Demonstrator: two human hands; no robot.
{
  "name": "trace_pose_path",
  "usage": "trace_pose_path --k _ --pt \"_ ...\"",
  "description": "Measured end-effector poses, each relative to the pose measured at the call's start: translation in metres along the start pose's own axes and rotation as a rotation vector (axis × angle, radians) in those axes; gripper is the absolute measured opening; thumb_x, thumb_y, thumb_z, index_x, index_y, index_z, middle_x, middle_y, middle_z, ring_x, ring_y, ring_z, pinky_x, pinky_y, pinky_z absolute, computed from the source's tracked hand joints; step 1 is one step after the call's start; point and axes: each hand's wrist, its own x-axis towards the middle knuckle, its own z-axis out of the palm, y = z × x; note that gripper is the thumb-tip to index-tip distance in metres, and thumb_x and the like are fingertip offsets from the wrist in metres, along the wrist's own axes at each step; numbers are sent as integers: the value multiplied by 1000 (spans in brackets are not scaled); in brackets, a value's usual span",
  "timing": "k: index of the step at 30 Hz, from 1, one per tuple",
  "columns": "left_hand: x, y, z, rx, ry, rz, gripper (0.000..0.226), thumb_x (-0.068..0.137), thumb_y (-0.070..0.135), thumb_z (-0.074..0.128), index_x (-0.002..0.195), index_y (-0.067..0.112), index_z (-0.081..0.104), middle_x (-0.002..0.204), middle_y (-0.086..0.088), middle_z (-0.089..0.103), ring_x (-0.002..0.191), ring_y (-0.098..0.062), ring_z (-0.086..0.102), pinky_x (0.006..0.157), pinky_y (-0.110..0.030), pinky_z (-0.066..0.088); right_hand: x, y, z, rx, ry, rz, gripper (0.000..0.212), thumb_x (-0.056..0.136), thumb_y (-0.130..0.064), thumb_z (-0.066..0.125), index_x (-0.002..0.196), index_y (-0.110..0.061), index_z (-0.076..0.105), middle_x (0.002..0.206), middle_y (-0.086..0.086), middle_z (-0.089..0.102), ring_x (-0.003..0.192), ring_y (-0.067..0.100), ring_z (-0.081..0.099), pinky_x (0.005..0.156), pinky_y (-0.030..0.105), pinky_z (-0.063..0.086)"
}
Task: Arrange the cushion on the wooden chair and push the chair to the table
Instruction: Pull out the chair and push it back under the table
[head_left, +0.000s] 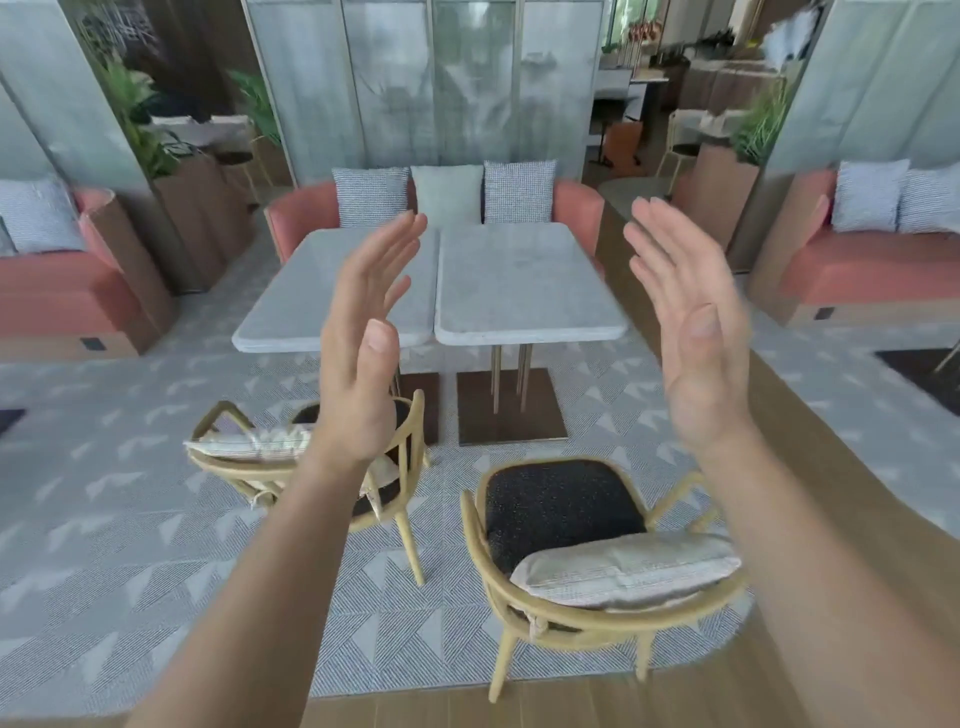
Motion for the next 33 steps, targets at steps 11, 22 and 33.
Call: trace_pose_path --k 11,22,33 --pt "18 -38 137 -80 -42 -7 74 97 81 37 151 31 42 162 -10 47 152 -28 46 123 -49 39 -9 35 -114 -80 -25 75 110 92 -79 44 154 10 30 161 24 38 152 31 40 125 52 32" --pt "-41 -48 234 116 20 -89 68 103 75 38 155 33 42 162 -10 49 151 -30 47 121 -50 40 -48 92 -216 15 -125 129 102 93 -77 45 151 6 35 158 23 42 149 33 44 124 52 34" --pt "-242 -184 291 744 -874 -904 74 78 81 70 139 42 56 127 13 68 121 -16 66 96 -34 48 -252 261 -207 -456 -831 936 54 94 -57 67 130 -17 66 118 2 74 113 19 69 97 39 54"
